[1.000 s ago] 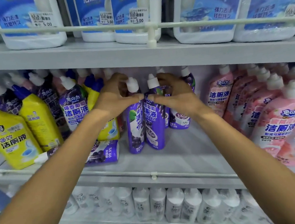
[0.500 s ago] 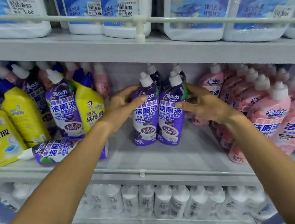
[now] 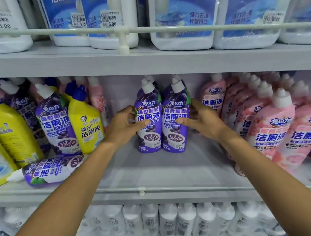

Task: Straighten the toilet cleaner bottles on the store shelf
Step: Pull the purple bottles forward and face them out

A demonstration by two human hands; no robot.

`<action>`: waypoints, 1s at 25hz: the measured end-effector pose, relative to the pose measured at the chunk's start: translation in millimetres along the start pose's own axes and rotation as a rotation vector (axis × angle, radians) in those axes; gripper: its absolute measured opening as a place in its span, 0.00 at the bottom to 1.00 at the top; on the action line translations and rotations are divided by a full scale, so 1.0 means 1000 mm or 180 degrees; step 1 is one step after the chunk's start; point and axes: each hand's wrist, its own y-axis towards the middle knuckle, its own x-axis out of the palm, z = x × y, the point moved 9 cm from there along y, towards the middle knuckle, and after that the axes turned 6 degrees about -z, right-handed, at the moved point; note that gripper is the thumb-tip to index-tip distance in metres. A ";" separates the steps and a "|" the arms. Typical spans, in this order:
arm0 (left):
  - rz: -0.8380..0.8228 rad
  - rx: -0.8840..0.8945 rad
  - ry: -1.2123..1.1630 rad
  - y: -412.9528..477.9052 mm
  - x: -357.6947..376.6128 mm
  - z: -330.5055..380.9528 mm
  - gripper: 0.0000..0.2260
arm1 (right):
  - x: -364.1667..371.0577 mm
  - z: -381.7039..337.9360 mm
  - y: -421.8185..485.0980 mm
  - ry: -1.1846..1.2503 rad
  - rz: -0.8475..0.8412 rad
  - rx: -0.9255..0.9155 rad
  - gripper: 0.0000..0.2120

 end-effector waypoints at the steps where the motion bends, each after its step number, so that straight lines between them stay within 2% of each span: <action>1: 0.0063 0.0020 0.0028 0.002 0.000 0.000 0.18 | -0.002 0.003 0.003 -0.0033 0.0020 0.0017 0.29; 4: 0.0210 0.0060 0.0126 0.006 0.000 -0.003 0.19 | -0.009 0.013 0.003 0.0091 0.0245 0.0031 0.30; 8: 0.0218 -0.0107 0.0128 0.010 0.001 -0.006 0.24 | -0.004 0.020 0.000 0.0027 0.0432 0.0076 0.23; 13: 0.0232 -0.0077 0.0192 0.016 -0.001 -0.010 0.29 | 0.001 0.023 0.010 -0.0103 0.0498 0.0044 0.26; 15: 0.0191 -0.0022 0.0168 0.018 -0.004 -0.012 0.29 | 0.002 0.027 0.010 0.0134 0.0465 0.0074 0.27; 17: 0.0195 -0.0018 -0.0012 0.018 -0.007 -0.008 0.30 | -0.008 0.025 0.008 0.0462 0.0615 0.0034 0.32; 19: 0.0193 -0.0011 -0.0302 0.024 -0.009 0.001 0.29 | -0.021 0.022 0.011 0.0560 0.0720 0.0154 0.44; 21: 0.0013 0.0023 -0.0478 0.036 -0.005 0.013 0.29 | -0.020 0.020 0.022 0.0630 0.0420 0.0349 0.55; 23: -0.0235 0.0043 -0.0560 0.045 0.002 0.016 0.35 | -0.010 0.016 0.031 0.0762 0.0131 0.0387 0.55; 25: -0.0261 0.0004 -0.0590 0.048 0.005 0.013 0.39 | -0.002 0.017 0.035 0.0870 0.0187 0.0355 0.47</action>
